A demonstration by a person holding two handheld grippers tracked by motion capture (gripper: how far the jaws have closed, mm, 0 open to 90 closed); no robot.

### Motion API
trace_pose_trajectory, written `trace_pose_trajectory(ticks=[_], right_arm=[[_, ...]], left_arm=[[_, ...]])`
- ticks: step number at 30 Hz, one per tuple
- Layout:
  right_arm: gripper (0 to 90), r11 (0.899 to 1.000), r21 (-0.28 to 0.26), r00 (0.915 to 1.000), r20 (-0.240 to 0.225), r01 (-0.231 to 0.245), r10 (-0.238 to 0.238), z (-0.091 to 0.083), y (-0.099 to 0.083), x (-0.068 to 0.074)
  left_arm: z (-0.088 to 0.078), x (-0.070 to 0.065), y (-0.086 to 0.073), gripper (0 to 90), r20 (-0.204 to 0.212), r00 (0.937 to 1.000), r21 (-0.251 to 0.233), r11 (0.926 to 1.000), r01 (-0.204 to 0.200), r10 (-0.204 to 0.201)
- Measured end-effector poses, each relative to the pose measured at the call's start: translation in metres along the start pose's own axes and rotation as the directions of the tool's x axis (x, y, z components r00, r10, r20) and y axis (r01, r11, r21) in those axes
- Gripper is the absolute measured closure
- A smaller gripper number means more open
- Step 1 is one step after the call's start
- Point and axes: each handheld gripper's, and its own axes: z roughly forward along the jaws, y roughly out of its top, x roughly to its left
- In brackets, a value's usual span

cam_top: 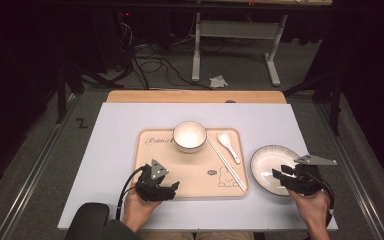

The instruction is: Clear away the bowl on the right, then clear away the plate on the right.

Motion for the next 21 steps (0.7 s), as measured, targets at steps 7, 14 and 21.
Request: trace_pose_trajectory(ticks=[7, 14, 21], right_arm=[[56.2, 1.0, 0.008, 0.9996, 0.013, -0.027, 0.027, -0.006, -0.002, -0.009], [51.4, 0.999, 0.039, 0.9992, 0.035, -0.023, 0.022, -0.01, -0.006, -0.012], [53.3, 0.997, 0.01, 0.9948, 0.076, -0.07, 0.069, -0.02, -0.012, -0.023]], left_arm=[[0.002, -0.001, 0.0, 28.6, 0.005, 1.0, 0.004, 1.0, -0.005, 0.005], [0.006, -0.003, 0.002, 28.8, 0.008, 0.9999, 0.009, 0.9999, -0.015, 0.015], [0.008, -0.002, 0.003, 28.7, 0.019, 0.9997, 0.01, 0.9998, -0.018, 0.018]])
